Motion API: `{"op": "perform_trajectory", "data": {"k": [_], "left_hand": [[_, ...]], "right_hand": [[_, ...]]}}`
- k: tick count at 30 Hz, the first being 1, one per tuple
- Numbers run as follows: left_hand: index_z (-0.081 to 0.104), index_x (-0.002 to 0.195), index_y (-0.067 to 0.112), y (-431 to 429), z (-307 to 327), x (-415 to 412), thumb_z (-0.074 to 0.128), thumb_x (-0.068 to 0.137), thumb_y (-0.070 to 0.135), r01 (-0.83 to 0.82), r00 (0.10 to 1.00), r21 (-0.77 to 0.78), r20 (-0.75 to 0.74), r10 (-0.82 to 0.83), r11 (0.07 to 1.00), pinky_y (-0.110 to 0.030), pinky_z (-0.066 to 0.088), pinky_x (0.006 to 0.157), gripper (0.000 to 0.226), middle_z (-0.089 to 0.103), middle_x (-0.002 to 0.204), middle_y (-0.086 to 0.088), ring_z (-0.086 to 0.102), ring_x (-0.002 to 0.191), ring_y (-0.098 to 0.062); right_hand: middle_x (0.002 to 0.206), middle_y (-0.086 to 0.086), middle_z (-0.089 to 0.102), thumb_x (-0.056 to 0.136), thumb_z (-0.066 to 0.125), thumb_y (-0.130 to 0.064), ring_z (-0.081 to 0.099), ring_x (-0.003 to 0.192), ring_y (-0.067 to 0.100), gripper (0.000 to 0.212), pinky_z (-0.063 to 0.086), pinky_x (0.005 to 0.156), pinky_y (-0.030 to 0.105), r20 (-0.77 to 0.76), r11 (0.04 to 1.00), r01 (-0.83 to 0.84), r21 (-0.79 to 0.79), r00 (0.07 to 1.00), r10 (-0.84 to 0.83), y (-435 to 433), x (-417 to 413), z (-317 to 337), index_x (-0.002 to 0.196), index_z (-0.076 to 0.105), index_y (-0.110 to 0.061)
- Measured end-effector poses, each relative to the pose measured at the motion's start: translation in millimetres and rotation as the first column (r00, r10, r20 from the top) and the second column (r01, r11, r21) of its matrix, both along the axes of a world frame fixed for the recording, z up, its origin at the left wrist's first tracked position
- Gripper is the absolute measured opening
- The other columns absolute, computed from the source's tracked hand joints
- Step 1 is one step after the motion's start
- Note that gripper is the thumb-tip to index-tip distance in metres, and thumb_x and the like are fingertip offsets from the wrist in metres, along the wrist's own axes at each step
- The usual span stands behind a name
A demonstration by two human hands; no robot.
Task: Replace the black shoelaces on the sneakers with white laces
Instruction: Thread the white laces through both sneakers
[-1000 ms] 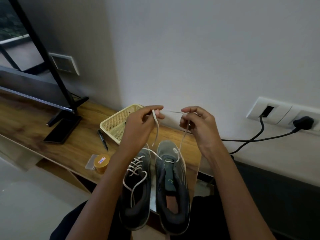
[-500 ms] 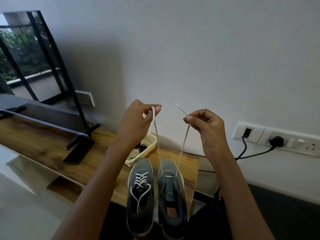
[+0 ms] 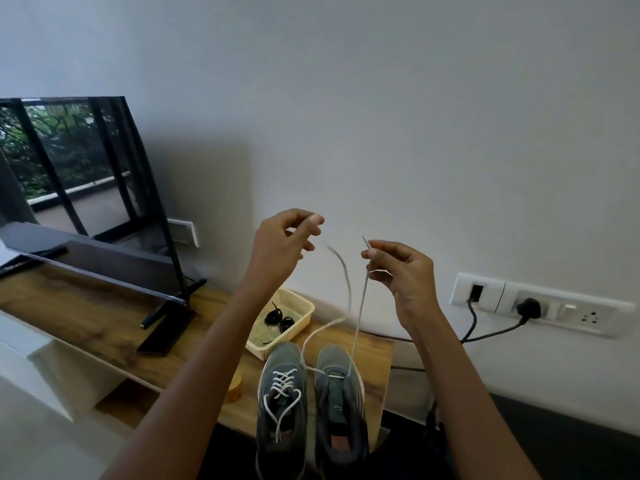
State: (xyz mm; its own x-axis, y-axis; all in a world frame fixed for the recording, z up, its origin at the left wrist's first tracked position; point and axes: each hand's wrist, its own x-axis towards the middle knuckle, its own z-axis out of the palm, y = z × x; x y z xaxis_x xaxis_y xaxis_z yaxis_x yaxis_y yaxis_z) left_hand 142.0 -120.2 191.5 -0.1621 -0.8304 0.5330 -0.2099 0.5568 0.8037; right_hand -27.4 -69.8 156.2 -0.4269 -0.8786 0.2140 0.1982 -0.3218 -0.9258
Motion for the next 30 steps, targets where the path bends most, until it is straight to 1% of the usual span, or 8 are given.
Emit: {"op": "perform_trajectory", "data": {"k": [5,10,15,19,21,24,28,30], "left_hand": [[0.066,0.086,0.021,-0.6,-14.9,-0.8,0.052,0.096,0.022,-0.020,0.996,0.023,0.093,0.017,1.000,-0.008,0.043,0.061,0.017,0.061,0.080,0.015,0.056,0.070,-0.003],[0.068,0.087,0.016,-14.6,-96.5,-4.5,0.058,0.092,0.017,-0.013,0.965,0.245,0.258,-0.053,0.969,-0.009,0.041,0.057,0.012,0.069,0.083,-0.005,0.057,0.063,-0.007],[0.069,0.108,0.030,-21.4,-195.8,-12.2,0.058,0.091,0.030,-0.201,0.772,0.255,0.635,-0.007,0.946,-0.024,0.037,0.088,0.021,0.069,0.107,0.013,0.061,0.094,-0.004],[0.064,0.114,0.035,-22.6,-236.7,-27.4,0.051,0.094,0.036,-0.268,0.554,0.071,0.827,0.093,0.961,-0.042,0.020,0.109,0.024,0.064,0.116,0.014,0.051,0.114,-0.009],[0.064,0.114,0.032,-26.9,-251.0,-38.0,0.051,0.093,0.033,-0.221,0.479,0.056,0.876,0.059,0.974,-0.046,0.014,0.111,0.024,0.060,0.119,0.010,0.046,0.119,-0.014],[0.065,0.111,0.027,-35.9,-264.2,-50.7,0.050,0.092,0.035,-0.187,0.346,0.056,0.938,0.012,0.981,-0.050,0.005,0.110,0.025,0.057,0.118,0.002,0.043,0.121,-0.020],[0.068,0.104,0.026,-47.4,-269.2,-54.2,0.051,0.091,0.030,-0.231,0.343,0.046,0.938,0.037,0.972,-0.051,0.005,0.112,0.021,0.060,0.111,0.002,0.048,0.115,-0.018],[0.066,0.100,0.024,-50.9,-271.1,-53.1,0.048,0.093,0.028,-0.250,0.388,0.074,0.921,0.029,0.965,-0.050,0.002,0.112,0.020,0.061,0.107,0.003,0.052,0.110,-0.016]], "right_hand": [[0.074,0.010,0.067,0.078,0.066,0.006,0.060,0.059,0.017,0.013,0.055,0.060,0.026,-0.003,1.000,0.007,0.005,1.000,-0.007,0.4,-0.1,-7.2,0.084,0.069,-0.005],[0.075,0.010,0.066,0.080,0.064,0.007,0.060,0.055,0.015,0.014,0.053,0.056,0.025,-0.062,0.996,0.076,0.053,0.995,-0.073,-8.6,-0.5,-46.6,0.079,0.065,-0.006],[0.076,0.009,0.058,0.086,0.049,0.007,0.058,0.059,0.020,0.024,0.056,0.062,0.040,-0.439,0.945,0.288,0.156,0.877,-0.195,-39.0,-11.0,-128.7,0.073,0.054,-0.012],[0.083,0.008,0.068,0.085,0.050,0.000,0.062,0.072,0.023,0.027,0.051,0.068,0.033,-0.769,0.858,0.347,0.380,0.634,0.084,-61.5,-21.0,-191.0,0.071,0.070,-0.013],[0.082,0.009,0.068,0.084,0.052,-0.003,0.060,0.072,0.021,0.021,0.046,0.062,0.028,-0.818,0.816,0.329,0.475,0.508,0.270,-69.1,-24.9,-213.7,0.077,0.072,-0.005],[0.065,0.005,0.056,0.079,0.058,-0.006,0.051,0.059,0.015,0.020,0.040,0.054,0.026,-0.790,0.752,0.294,0.590,0.406,0.460,-78.8,-31.0,-230.4,0.060,0.064,-0.009],[0.088,0.007,0.069,0.081,0.066,-0.012,0.063,0.080,0.017,0.011,0.047,0.068,0.027,-0.745,0.712,0.240,0.659,0.339,0.575,-85.1,-37.8,-241.0,0.086,0.075,-0.007],[0.089,0.008,0.069,0.083,0.066,-0.012,0.059,0.077,0.015,0.011,0.043,0.064,0.024,-0.760,0.740,0.215,0.637,0.334,0.557,-85.7,-38.4,-242.0,0.086,0.073,-0.005]]}}
